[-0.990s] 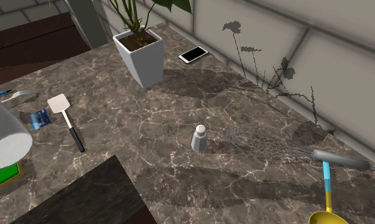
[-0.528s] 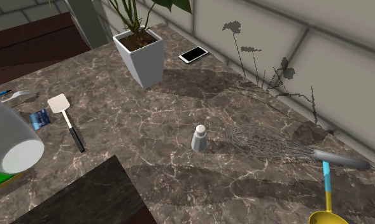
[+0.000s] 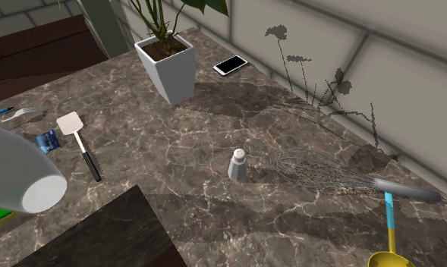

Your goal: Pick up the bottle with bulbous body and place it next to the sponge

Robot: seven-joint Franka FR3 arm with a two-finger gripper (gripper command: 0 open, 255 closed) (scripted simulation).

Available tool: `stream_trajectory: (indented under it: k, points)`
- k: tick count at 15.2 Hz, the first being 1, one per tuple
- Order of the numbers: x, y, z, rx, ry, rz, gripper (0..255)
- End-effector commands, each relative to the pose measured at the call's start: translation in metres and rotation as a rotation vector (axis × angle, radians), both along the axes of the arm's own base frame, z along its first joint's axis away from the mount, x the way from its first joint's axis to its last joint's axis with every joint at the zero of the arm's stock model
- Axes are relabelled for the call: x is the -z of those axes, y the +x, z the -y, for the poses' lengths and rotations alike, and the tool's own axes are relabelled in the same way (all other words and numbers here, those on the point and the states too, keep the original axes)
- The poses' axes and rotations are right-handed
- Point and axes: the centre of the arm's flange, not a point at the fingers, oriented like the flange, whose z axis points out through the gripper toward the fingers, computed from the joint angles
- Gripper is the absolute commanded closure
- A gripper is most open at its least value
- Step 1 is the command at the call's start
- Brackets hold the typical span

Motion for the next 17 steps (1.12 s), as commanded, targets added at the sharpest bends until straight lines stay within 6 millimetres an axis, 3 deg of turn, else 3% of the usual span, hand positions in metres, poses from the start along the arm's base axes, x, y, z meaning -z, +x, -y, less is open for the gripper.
stream_trajectory:
  k: [1, 17]
  points:
    - [0.010, 0.000, 0.000, 0.000, 0.000, 0.001, 255]
    - [0.092, 0.000, 0.000, 0.000, 0.000, 0.001, 255]
